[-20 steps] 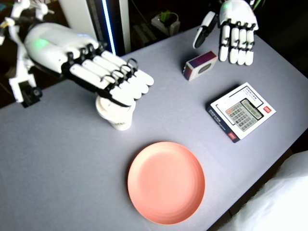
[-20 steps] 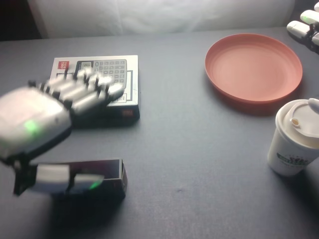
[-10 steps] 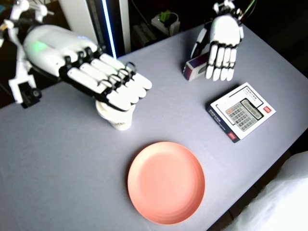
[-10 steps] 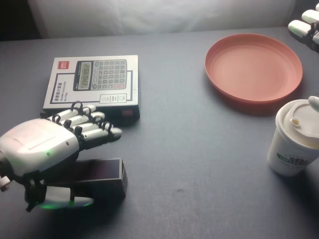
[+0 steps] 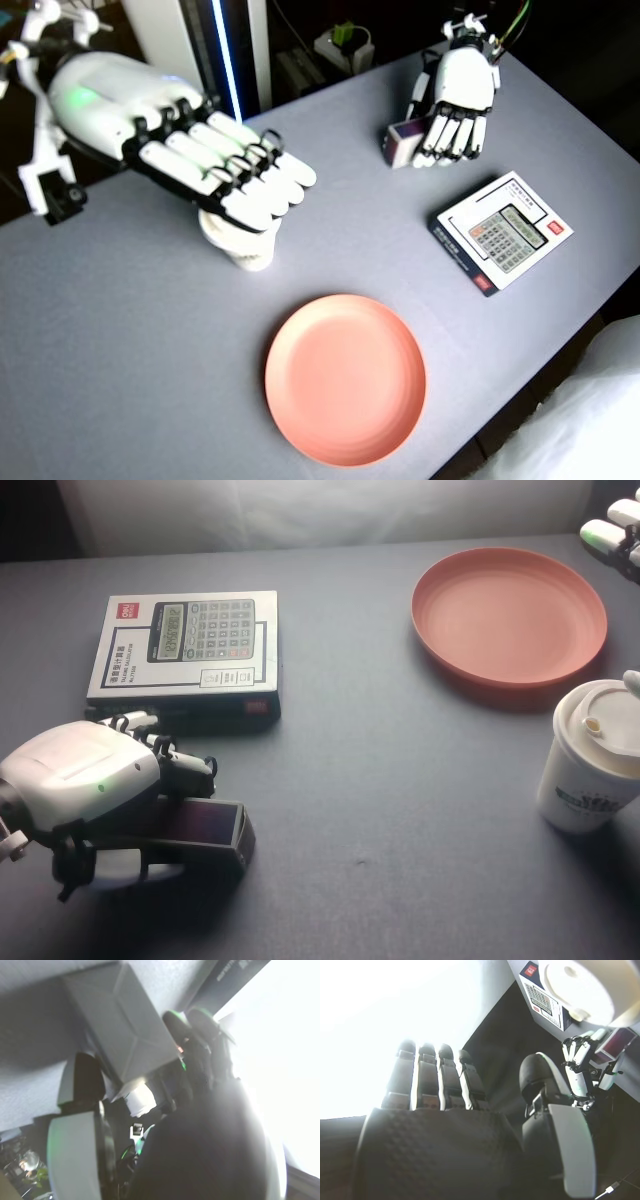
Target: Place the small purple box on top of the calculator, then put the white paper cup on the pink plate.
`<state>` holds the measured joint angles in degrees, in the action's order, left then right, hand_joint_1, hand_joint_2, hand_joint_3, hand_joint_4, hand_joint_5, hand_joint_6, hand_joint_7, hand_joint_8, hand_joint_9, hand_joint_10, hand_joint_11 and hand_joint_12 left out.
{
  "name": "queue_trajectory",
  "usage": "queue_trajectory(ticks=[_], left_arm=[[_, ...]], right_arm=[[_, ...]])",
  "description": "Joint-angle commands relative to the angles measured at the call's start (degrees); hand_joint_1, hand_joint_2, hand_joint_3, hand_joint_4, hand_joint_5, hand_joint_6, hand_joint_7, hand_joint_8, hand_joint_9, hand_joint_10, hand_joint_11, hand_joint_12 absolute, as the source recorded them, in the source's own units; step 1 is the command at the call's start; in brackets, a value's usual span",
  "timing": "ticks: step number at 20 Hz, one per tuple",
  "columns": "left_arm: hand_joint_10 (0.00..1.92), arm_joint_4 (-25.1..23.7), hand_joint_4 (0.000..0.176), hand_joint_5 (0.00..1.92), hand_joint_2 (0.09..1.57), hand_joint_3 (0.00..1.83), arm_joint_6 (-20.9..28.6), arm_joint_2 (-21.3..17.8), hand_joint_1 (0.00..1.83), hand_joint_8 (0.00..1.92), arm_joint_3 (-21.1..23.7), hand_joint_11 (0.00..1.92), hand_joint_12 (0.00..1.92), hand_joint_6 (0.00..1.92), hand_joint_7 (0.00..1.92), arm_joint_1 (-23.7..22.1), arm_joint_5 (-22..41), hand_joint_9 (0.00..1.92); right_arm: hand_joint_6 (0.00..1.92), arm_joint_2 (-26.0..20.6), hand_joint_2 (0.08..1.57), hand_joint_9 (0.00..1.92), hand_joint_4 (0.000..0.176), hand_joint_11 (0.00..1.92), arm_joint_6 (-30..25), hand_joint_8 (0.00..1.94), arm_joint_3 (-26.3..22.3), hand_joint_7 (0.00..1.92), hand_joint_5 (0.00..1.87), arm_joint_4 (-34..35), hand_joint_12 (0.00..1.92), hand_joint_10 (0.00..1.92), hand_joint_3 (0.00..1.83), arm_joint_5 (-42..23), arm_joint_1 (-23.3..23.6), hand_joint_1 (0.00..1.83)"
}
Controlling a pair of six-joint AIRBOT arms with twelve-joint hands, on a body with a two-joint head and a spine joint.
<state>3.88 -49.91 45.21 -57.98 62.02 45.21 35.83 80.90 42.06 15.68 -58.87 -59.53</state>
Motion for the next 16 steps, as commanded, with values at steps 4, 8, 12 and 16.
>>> queue_trajectory(ticks=[4, 8, 12, 16], left_arm=[[1.85, -0.14, 0.0, 0.78, 1.22, 0.0, 0.64, -0.56, 1.22, 1.55, 0.71, 0.79, 1.92, 1.07, 0.82, -0.58, 9.87, 0.87], [1.92, -0.17, 0.0, 0.8, 1.23, 0.0, 0.76, -2.04, 1.22, 1.61, 1.72, 0.99, 1.92, 1.02, 0.79, -0.58, 14.22, 0.98], [1.9, -0.1, 0.0, 0.8, 1.22, 0.0, 1.16, -3.12, 1.22, 1.57, 1.95, 1.05, 1.92, 1.03, 0.81, -0.79, 18.71, 0.98], [1.81, 0.25, 0.0, 0.91, 1.15, 0.0, 1.15, -2.61, 1.15, 1.61, 0.19, 1.08, 1.92, 1.09, 0.97, -3.82, 18.76, 1.05]], right_arm=[[0.0, 0.03, 1.35, 0.0, 0.0, 0.0, 0.08, 0.0, 0.3, 0.0, 0.0, -0.03, 0.0, 0.0, 0.05, -7.14, 0.44, 0.27], [0.0, 0.03, 1.35, 0.0, 0.0, 0.02, 0.04, 0.0, 0.36, 0.0, 0.0, 0.09, 0.01, 0.0, 0.04, -7.14, 0.44, 0.26], [0.0, 0.23, 1.37, 0.0, 0.0, 0.0, 0.04, 0.0, 0.48, 0.0, 0.0, 0.23, 0.0, 0.0, 0.05, -7.14, 0.46, 0.25], [0.0, 0.32, 1.36, 0.0, 0.0, 0.0, 0.04, 0.0, 0.58, 0.0, 0.0, 0.3, 0.0, 0.0, 0.04, -7.16, 0.72, 0.28]])
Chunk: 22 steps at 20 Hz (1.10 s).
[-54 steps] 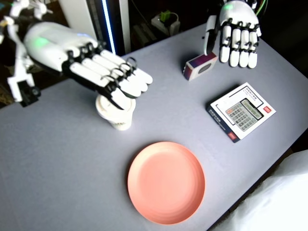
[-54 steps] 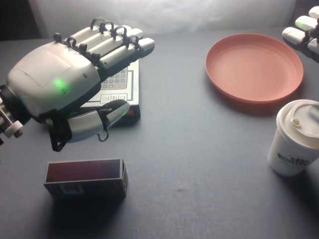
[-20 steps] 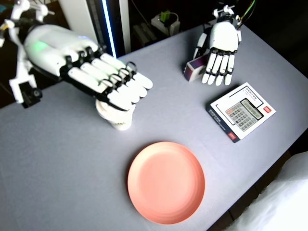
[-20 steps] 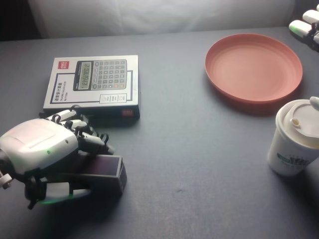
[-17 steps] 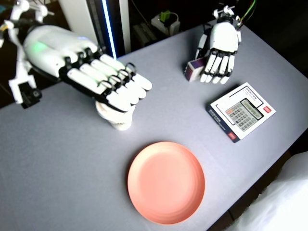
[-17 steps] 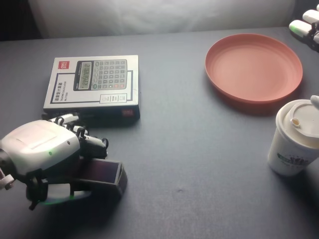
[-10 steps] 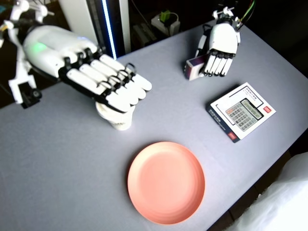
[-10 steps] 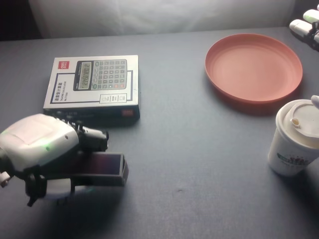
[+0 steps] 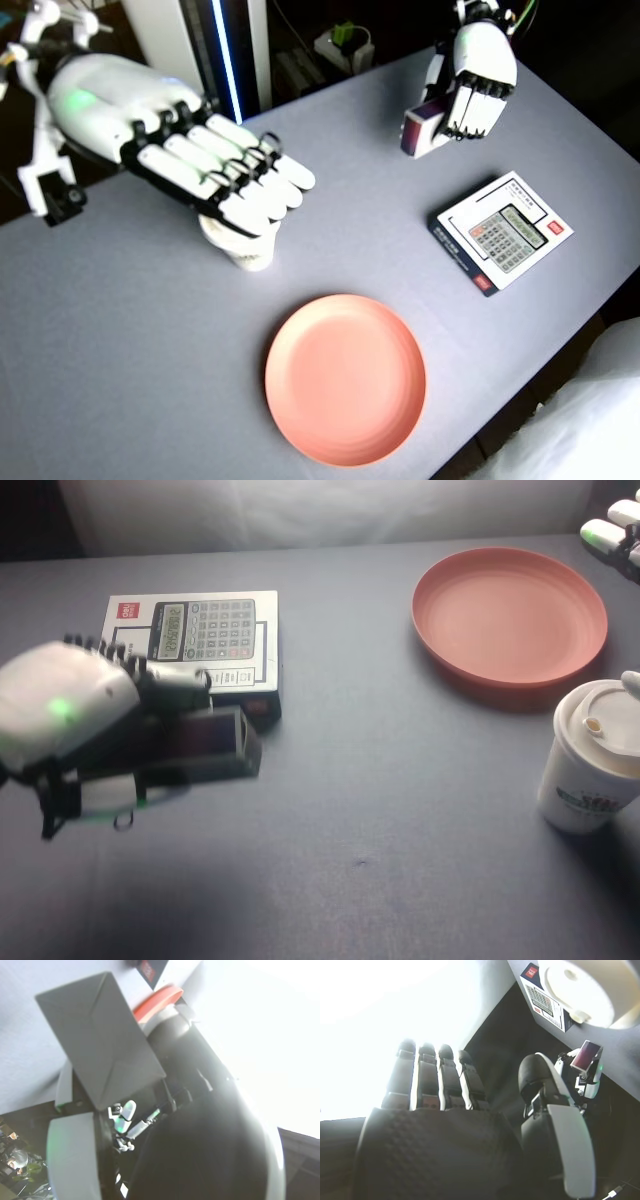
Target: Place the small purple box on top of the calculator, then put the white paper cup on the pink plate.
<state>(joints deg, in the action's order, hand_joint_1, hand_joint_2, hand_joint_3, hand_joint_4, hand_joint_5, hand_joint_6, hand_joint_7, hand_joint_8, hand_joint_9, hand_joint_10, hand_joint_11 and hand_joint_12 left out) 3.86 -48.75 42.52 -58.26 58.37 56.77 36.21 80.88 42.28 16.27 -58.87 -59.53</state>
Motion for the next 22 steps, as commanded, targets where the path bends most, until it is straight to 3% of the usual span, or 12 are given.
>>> queue_trajectory(ticks=[1, 4, 8, 9, 10, 11, 12, 13, 15, 20, 21, 22], left_arm=[[1.74, 0.5, 0.0, 0.87, 1.18, 0.0, -0.02, 0.43, 1.22, 1.5, -0.27, 1.04, 1.92, 0.96, 0.89, -1.3, 6.67, 1.0], [1.49, 0.7, 0.0, 0.89, 1.15, 0.0, -0.04, 2.21, 1.25, 1.31, -3.65, 1.06, 1.84, 0.91, 0.95, -6.51, 3.48, 1.04], [1.37, 1.23, 0.0, 0.9, 1.15, 0.0, -0.03, 7.46, 1.26, 1.3, -11.38, 0.95, 1.71, 0.89, 0.95, -14.29, -6.58, 0.99], [1.43, 1.3, 0.0, 0.92, 1.15, 0.0, -0.03, 8.44, 1.26, 1.32, -12.62, 0.97, 1.74, 0.87, 0.94, -15.49, -8.62, 0.99], [1.63, 1.41, 0.0, 0.86, 1.18, 0.0, -0.04, 9.91, 1.25, 1.44, -14.92, 1.1, 1.85, 0.91, 0.88, -17.15, -11.95, 1.07], [1.71, 1.87, 0.0, 0.84, 1.18, 0.0, -0.12, 11.06, 1.24, 1.32, -16.66, 1.14, 1.88, 1.13, 0.86, -18.11, -14.18, 1.1], [1.83, 2.53, 0.0, 0.85, 1.17, 0.0, -0.14, 12.19, 1.16, 1.61, -18.45, 1.21, 1.91, 1.15, 1.0, -18.85, -16.2, 1.15], [1.86, 3.57, 0.0, 0.89, 1.16, 0.0, -0.81, 13.27, 1.15, 1.58, -20.2, 1.34, 1.92, 1.11, 1.07, -19.72, -18.41, 1.21], [1.87, 5.96, 0.0, 0.9, 1.15, 0.0, -3.44, 14.18, 1.16, 1.57, -21.75, 1.36, 1.92, 1.09, 1.1, -20.78, -20.97, 1.23], [1.88, 11.88, 0.0, 0.85, 1.18, 0.0, -10.7, 15.83, 1.14, 1.56, -24.58, 1.22, 1.92, 1.16, 0.95, -22.37, -25.7, 1.08], [1.73, 12.42, 0.0, 0.79, 1.2, 0.0, -11.27, 15.99, 1.2, 1.37, -24.75, 1.0, 1.92, 1.24, 0.84, -22.48, -25.91, 0.94], [1.32, 13.1, 0.0, 0.61, 1.17, 0.0, -12.64, 16.16, 1.31, 1.24, -24.84, 0.66, 1.76, 0.69, 0.85, -22.71, -26.41, 0.73]], right_arm=[[0.0, -0.01, 1.36, 0.0, 0.0, 0.0, 0.06, 0.0, 0.39, 0.0, 0.0, -0.23, 0.0, 0.0, 0.04, -7.16, 0.72, 0.29], [0.0, 0.22, 1.37, 0.0, 0.0, 0.0, 0.06, 0.0, 0.55, 0.0, 0.0, -0.07, 0.0, 0.0, 0.03, -7.17, 0.7, 0.29], [0.0, 0.56, 1.37, 0.0, 0.0, 0.0, 0.06, 0.0, 0.76, 0.0, 0.0, -0.01, 0.0, 0.0, 0.03, -7.17, 0.66, 0.34], [0.0, 0.57, 1.37, 0.0, 0.0, 0.0, 0.06, 0.0, 0.77, 0.0, 0.0, -0.01, 0.0, 0.0, 0.02, -7.17, 0.62, 0.36], [0.0, 0.57, 1.38, 0.0, 0.0, 0.0, 0.06, 0.0, 0.78, 0.0, 0.0, -0.01, 0.0, 0.0, 0.02, -7.18, 0.59, 0.38], [0.0, 0.62, 1.38, 0.0, 0.0, 0.0, 0.06, 0.0, 0.79, 0.0, 0.0, -0.01, 0.0, 0.0, 0.02, -7.18, 0.58, 0.38], [0.0, 0.72, 1.37, 0.0, 0.0, 0.0, 0.05, 0.0, 0.84, 0.0, 0.0, 0.06, 0.0, 0.0, 0.02, -7.18, 0.58, 0.4], [0.0, 0.8, 1.37, 0.0, 0.0, 0.0, 0.05, 0.0, 0.88, 0.0, 0.0, 0.09, 0.0, 0.0, 0.01, -7.18, 0.57, 0.44], [0.0, 0.81, 1.37, 0.0, 0.0, 0.0, 0.04, 0.0, 0.9, 0.0, 0.0, 0.11, 0.0, 0.0, 0.01, -7.18, 0.5, 0.47], [0.0, 1.0, 1.36, 0.0, 0.0, 0.0, -0.04, 0.0, 1.02, 0.0, 0.0, 0.32, 0.0, 0.0, 0.0, -7.17, 0.42, 0.48], [0.0, 1.0, 1.36, 0.0, 0.0, 0.0, -0.05, 0.0, 1.02, 0.0, 0.0, 0.35, 0.0, 0.0, 0.0, -7.17, 0.39, 0.47], [0.0, 1.0, 1.36, 0.0, 0.0, 0.0, -0.08, 0.0, 1.03, 0.0, 0.0, 0.41, 0.0, 0.0, 0.0, -7.17, 0.35, 0.44]])
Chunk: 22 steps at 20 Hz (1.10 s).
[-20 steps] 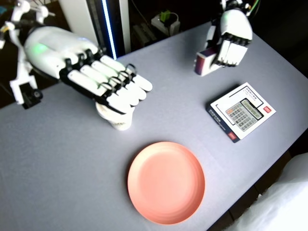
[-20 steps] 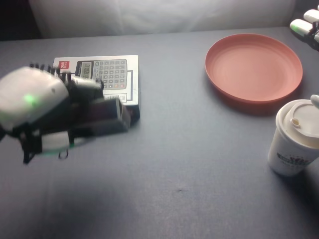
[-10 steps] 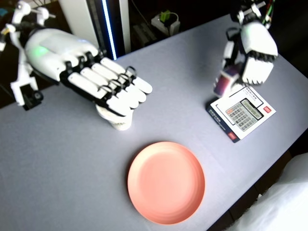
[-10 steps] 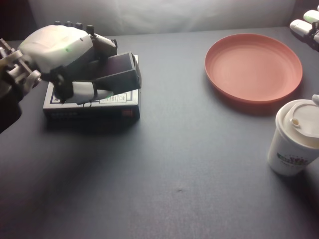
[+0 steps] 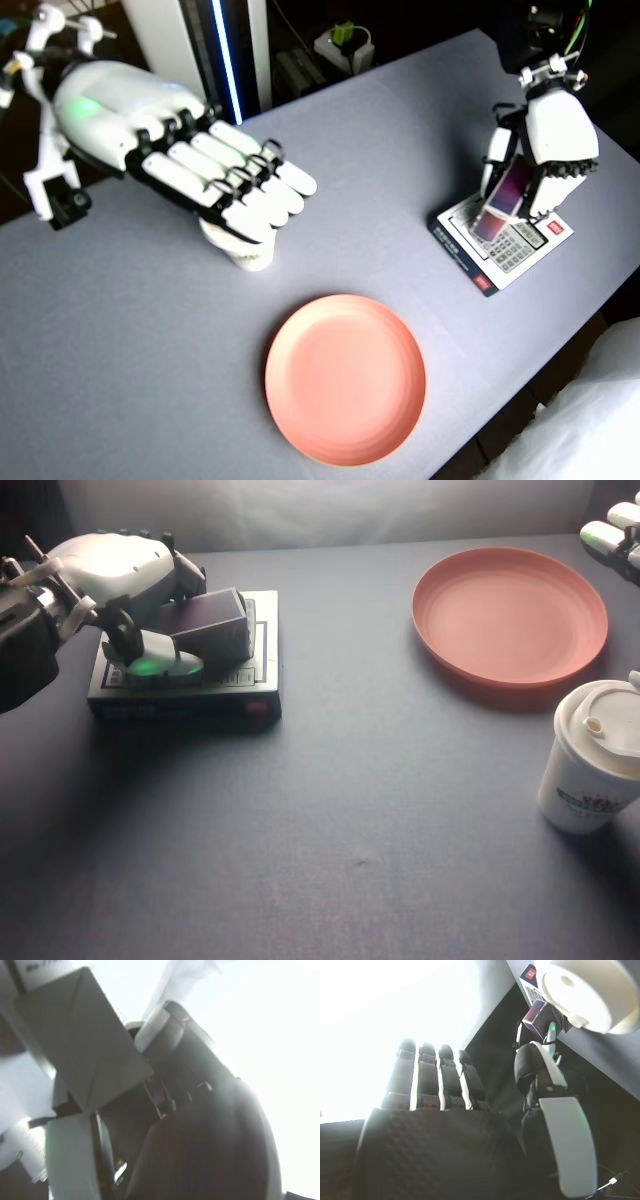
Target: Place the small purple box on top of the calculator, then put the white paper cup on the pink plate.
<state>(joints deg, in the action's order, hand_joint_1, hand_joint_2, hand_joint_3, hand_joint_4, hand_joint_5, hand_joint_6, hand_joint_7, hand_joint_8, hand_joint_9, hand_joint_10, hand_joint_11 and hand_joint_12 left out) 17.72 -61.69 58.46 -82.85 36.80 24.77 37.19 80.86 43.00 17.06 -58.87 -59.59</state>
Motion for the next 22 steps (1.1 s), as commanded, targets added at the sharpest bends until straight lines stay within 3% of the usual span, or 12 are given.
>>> queue_trajectory(ticks=[1, 3, 5, 11, 12, 13, 14, 16, 19, 20, 21, 22], left_arm=[[0.93, -0.11, 0.0, 0.56, 1.12, 0.0, -1.37, 0.37, 1.21, 0.68, -0.21, 0.32, 1.67, 0.39, 0.68, -1.39, 5.05, 0.58], [0.29, -0.02, 0.0, 0.42, 1.07, 0.0, -1.76, 0.46, 1.09, 0.08, -0.15, 0.02, 1.38, 0.07, 0.53, -1.44, 4.93, 0.45], [0.05, 0.02, 0.012, 0.3, 1.04, 0.0, -1.9, 0.44, 0.99, 0.0, 0.03, 0.0, 1.1, 0.01, 0.38, -1.43, 5.2, 0.31], [0.0, 0.04, 0.106, 0.01, 0.94, 0.0, -3.06, -2.22, 0.72, 0.0, 3.87, 0.0, 0.31, 0.0, 0.0, -1.17, 9.81, 0.0], [0.0, -0.15, 0.077, 0.0, 0.94, 0.0, -3.06, -3.07, 0.7, 0.0, 4.91, 0.0, 0.24, 0.0, 0.0, -1.07, 11.3, 0.0], [0.0, -0.23, 0.076, 0.0, 0.93, 0.0, -3.06, -3.86, 0.7, 0.0, 5.83, 0.0, 0.17, 0.0, 0.0, -0.9, 12.54, 0.0], [0.0, -0.63, 0.129, 0.0, 0.9, 0.0, -3.06, -4.75, 0.61, 0.0, 6.94, 0.0, 0.02, 0.0, 0.0, -0.65, 14.14, 0.0], [0.0, -1.82, 0.149, 0.0, 0.93, 0.01, -3.05, -7.35, 0.52, 0.0, 10.25, 0.0, 0.0, 0.0, 0.0, 0.22, 18.28, 0.0], [0.0, -4.35, 0.147, 0.0, 1.04, 0.02, -1.4, -11.02, 0.28, 0.0, 15.14, 0.0, 0.0, 0.0, 0.0, 2.51, 25.79, 0.0], [0.0, -5.06, 0.135, 0.0, 1.1, 0.04, 0.64, -11.95, 0.17, 0.0, 16.13, 0.0, 0.0, 0.0, 0.0, 3.73, 28.21, 0.0], [0.0, -5.78, 0.095, 0.0, 1.17, 0.02, 2.73, -12.59, 0.12, 0.0, 16.7, 0.0, 0.0, 0.0, 0.0, 4.85, 30.46, 0.0], [0.0, -6.4, 0.096, 0.0, 1.19, 0.02, 4.64, -12.96, 0.09, 0.0, 17.01, 0.0, 0.0, 0.0, 0.0, 5.7, 32.32, 0.0]], right_arm=[[0.0, 0.01, 1.36, 0.0, 0.0, 0.0, -0.09, 0.0, 0.32, 0.0, 0.0, -0.3, 0.0, 0.0, 0.0, -7.17, 0.37, 0.43], [0.0, 0.01, 1.36, 0.0, 0.0, 0.0, -0.1, 0.0, 0.33, 0.0, 0.0, -0.19, 0.0, 0.0, 0.0, -7.18, 0.3, 0.43], [0.0, 0.01, 1.36, 0.0, 0.0, 0.0, -0.14, 0.0, 0.34, 0.0, 0.0, -0.08, 0.0, 0.0, 0.0, -7.18, 0.2, 0.43], [0.0, -0.02, 1.36, 0.0, 0.0, 0.0, -0.5, 0.0, 0.32, 0.0, 0.0, -0.01, 0.0, 0.0, 0.0, -7.26, 0.1, 0.47], [0.0, -0.05, 1.36, 0.0, 0.0, 0.0, -0.61, 0.0, 0.27, 0.0, 0.0, -0.03, 0.0, 0.0, 0.0, -7.32, 0.1, 0.49], [0.0, -0.15, 1.36, 0.0, 0.0, 0.0, -0.76, 0.0, 0.17, 0.0, 0.0, -0.11, 0.0, 0.0, 0.0, -7.36, 0.07, 0.49], [0.0, -0.45, 1.35, 0.0, 0.0, 0.0, -1.26, 0.0, 0.01, 0.0, 0.0, -0.39, 0.0, 0.0, 0.0, -7.61, -0.03, 0.47], [0.0, -1.04, 1.34, 0.0, 0.0, 0.0, -2.66, 0.0, -0.12, 0.0, 0.0, -0.99, 0.0, 0.0, 0.0, -8.05, -0.24, 0.45], [0.0, -2.08, 1.32, 0.0, 0.0, 0.0, -6.12, 0.0, -0.07, 0.0, 0.0, -2.56, 0.0, 0.0, 0.0, -8.28, -0.64, 0.46], [0.0, -2.38, 1.32, 0.0, 0.0, 0.0, -7.11, 0.0, -0.08, 0.0, 0.0, -3.08, 0.0, 0.0, 0.0, -8.33, -0.76, 0.43], [0.0, -2.77, 1.3, 0.0, 0.0, 0.0, -8.54, 0.0, -0.04, 0.0, 0.0, -3.78, 0.0, 0.0, 0.0, -8.33, -0.91, 0.39], [0.0, -3.14, 1.28, 0.0, 0.0, 0.0, -10.18, 0.0, 0.09, 0.0, 0.0, -4.47, 0.0, 0.0, 0.0, -8.33, -1.18, 0.38]])
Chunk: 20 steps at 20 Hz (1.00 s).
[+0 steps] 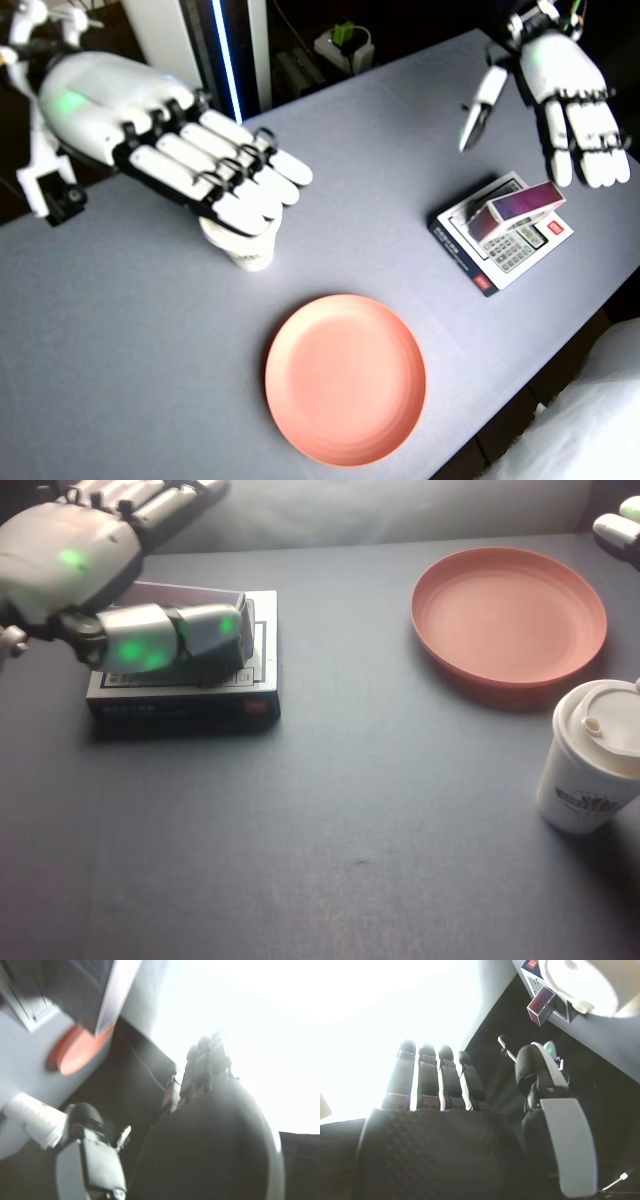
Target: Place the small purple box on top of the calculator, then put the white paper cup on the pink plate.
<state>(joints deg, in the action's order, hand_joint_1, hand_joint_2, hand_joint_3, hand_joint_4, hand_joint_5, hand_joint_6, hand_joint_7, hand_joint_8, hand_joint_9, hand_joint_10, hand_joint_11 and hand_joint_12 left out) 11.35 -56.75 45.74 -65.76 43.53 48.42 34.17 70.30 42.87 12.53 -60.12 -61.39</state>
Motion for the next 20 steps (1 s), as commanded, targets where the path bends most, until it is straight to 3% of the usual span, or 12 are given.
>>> queue_trajectory(ticks=[1, 3, 4, 5, 9, 10, 14, 15, 16, 17, 18, 20], left_arm=[[0.0, -0.58, 0.098, 0.0, 1.2, 0.02, 1.09, -0.45, 0.07, 0.0, 0.2, 0.0, 0.0, 0.0, 0.0, -0.46, 10.05, 0.0], [0.0, -1.33, 0.08, 0.0, 1.21, 0.02, 2.09, -0.94, 0.11, 0.0, 1.0, 0.0, 0.0, 0.0, 0.0, 0.42, 12.09, 0.0], [0.0, -1.54, 0.073, 0.0, 1.21, 0.02, 2.09, -1.13, 0.17, 0.0, 1.43, 0.03, 0.02, 0.0, 0.0, 0.66, 12.87, 0.0], [0.0, -1.76, 0.072, 0.0, 1.22, 0.01, 2.09, -1.26, 0.2, 0.0, 1.72, 0.02, 0.01, 0.0, 0.0, 0.76, 13.29, 0.0], [0.0, -2.39, 0.061, 0.0, 1.21, 0.0, 2.09, -1.47, 0.3, 0.0, 2.14, 0.0, 0.0, 0.0, 0.0, 0.78, 13.87, 0.0], [0.0, -2.22, 0.043, 0.0, 1.2, 0.0, 2.09, -1.39, 0.39, 0.0, 1.99, 0.03, 0.01, 0.0, 0.0, 0.78, 13.64, 0.0], [0.0, -2.18, 0.041, 0.01, 1.2, 0.0, 2.1, -1.07, 0.47, 0.0, 1.83, 0.06, 0.04, 0.0, 0.0, 0.74, 13.44, 0.0], [0.0, -2.18, 0.046, 0.01, 1.2, 0.01, 2.1, -1.02, 0.48, 0.0, 1.8, 0.01, 0.29, 0.0, 0.0, 0.72, 13.44, 0.0], [0.0, -2.18, 0.057, 0.01, 1.19, 0.0, 2.1, -0.94, 0.48, 0.0, 1.76, 0.0, 0.35, 0.0, 0.0, 0.66, 13.43, 0.0], [0.0, -2.18, 0.047, 0.01, 1.2, 0.0, 2.1, -0.92, 0.49, 0.0, 1.75, 0.0, 0.27, 0.0, 0.0, 0.65, 13.45, 0.0], [0.0, -2.15, 0.044, 0.02, 1.2, 0.0, 2.12, -0.92, 0.5, 0.0, 1.77, 0.0, 0.2, 0.0, 0.0, 0.67, 13.49, 0.0], [0.0, -2.15, 0.044, 0.01, 1.2, 0.0, 2.13, -0.9, 0.47, 0.0, 1.8, 0.0, 0.28, 0.0, 0.0, 0.68, 13.59, 0.0]], right_arm=[[0.0, -0.41, 1.24, 0.0, 0.0, 0.0, -1.59, 0.0, 0.46, 0.0, 0.0, -0.5, 0.0, 0.0, 0.0, -7.07, 0.24, 0.36], [0.0, -0.78, 1.17, 0.0, 0.0, 0.07, -6.82, 0.0, 1.4, 0.0, 0.0, -2.1, 0.04, 0.0, 0.0, -7.06, -1.27, 0.38], [0.0, -0.79, 1.12, 0.0, 0.002, 0.01, -9.86, 0.0, 2.05, 0.0, 0.0, -2.97, 0.71, 0.0, 0.0, -7.02, -1.96, 0.38], [0.0, -0.79, 1.04, 0.0, 0.0, 0.0, -11.61, 0.0, 2.53, 0.0, 0.0, -3.38, 0.92, 0.0, 0.0, -6.79, -2.47, 0.47], [0.0, -0.32, 0.92, 0.0, 0.0, 0.0, -15.76, 0.0, 3.54, 0.0, 0.0, -4.77, 0.86, 0.0, 0.0, -4.59, -3.99, 0.58], [0.0, 0.59, 0.89, 0.02, 0.0, 0.0, -16.2, 0.0, 4.01, 0.0, 0.0, -5.17, 1.06, 0.01, 0.0, -3.23, -3.9, 0.59], [0.0, 3.0, 0.86, 0.0, 0.0, 0.0, -19.6, 0.0, 5.97, 0.0, 0.0, -6.69, 1.21, 0.0, 0.0, -0.13, -3.85, 0.59], [0.0, 3.36, 0.87, 0.0, 0.0, 0.0, -19.99, 0.0, 6.26, 0.0, 0.0, -7.0, 1.21, 0.0, 0.0, 0.49, -3.79, 0.63], [0.0, 3.97, 0.9, 0.0, 0.0, 0.0, -20.05, 0.0, 6.63, 0.0, 0.0, -7.29, 1.34, 0.0, 0.0, 1.61, -3.39, 0.65], [0.0, 4.56, 0.91, 0.0, 0.0, 0.0, -20.05, 0.0, 7.06, 0.0, 0.0, -7.53, 1.74, 0.0, 0.0, 2.7, -2.85, 0.7], [0.0, 5.35, 0.92, 0.0, 0.0, 0.0, -20.05, 0.0, 7.59, 0.0, 0.0, -7.95, 1.91, 0.0, 0.0, 4.07, -1.83, 0.66], [0.0, 6.53, 0.92, 0.0, 0.0, 0.0, -20.05, 0.0, 8.47, 0.0, 0.0, -8.97, 1.92, 0.0, 0.0, 6.6, -0.04, 0.65]])
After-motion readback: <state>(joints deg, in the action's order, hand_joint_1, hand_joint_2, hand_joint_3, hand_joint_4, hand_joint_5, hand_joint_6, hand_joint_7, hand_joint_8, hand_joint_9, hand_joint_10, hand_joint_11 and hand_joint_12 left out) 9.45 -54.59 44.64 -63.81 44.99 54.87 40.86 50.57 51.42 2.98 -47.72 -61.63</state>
